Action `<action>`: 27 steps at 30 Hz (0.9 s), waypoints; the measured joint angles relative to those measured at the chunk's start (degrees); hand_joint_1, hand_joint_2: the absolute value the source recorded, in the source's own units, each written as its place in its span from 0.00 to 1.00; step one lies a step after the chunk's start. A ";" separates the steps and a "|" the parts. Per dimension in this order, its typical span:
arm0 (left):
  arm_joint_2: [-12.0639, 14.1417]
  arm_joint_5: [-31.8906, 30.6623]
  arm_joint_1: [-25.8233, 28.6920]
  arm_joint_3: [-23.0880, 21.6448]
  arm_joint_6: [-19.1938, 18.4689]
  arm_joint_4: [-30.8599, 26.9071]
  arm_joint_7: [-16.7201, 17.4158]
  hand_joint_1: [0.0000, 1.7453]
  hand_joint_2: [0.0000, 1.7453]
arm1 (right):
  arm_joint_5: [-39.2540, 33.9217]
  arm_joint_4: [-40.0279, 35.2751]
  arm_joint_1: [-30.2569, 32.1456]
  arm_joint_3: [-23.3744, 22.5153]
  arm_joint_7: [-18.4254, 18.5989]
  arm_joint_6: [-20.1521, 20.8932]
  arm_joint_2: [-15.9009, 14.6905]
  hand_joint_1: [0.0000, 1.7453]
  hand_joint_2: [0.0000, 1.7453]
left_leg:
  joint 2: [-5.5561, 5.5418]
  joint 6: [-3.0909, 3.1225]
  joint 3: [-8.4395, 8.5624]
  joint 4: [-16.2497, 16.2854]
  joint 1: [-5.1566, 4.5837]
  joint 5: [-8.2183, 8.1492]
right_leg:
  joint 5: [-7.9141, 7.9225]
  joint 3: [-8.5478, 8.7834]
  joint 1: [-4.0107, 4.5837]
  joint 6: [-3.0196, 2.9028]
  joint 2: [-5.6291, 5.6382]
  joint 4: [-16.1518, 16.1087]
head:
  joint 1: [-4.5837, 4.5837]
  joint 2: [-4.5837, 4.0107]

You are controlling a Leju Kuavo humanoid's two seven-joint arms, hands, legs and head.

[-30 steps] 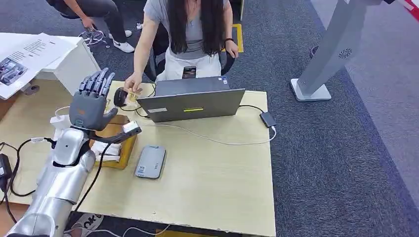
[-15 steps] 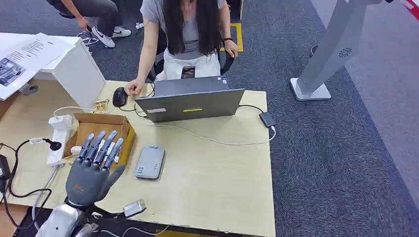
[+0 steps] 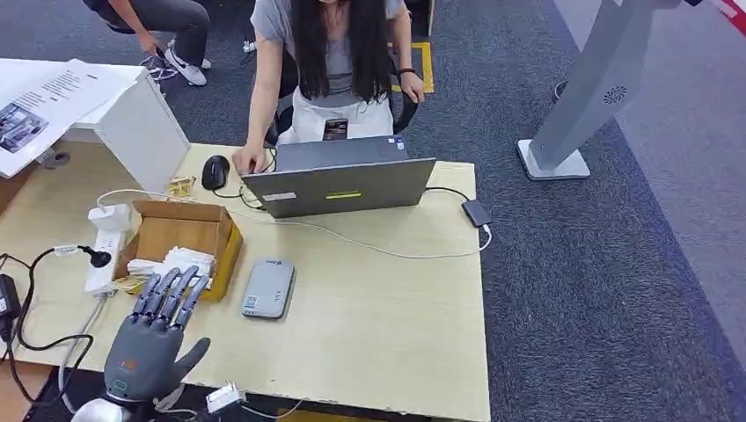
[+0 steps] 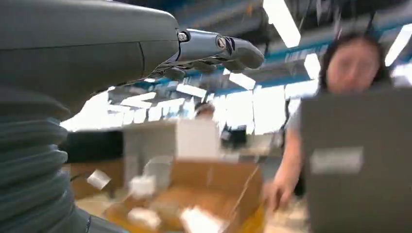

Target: Pass the card to the sensor for recognition and then transmit it.

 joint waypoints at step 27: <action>-0.44 0.68 -15.65 5.74 -5.17 16.24 -0.26 0.00 1.00 | 3.32 0.00 -0.32 -0.90 -0.13 1.36 0.31 0.00 1.00 | -0.09 -0.03 0.02 0.00 0.01 0.08 | 0.05 0.06 0.01 -0.05 -0.12 0.04 | 0.02 0.00</action>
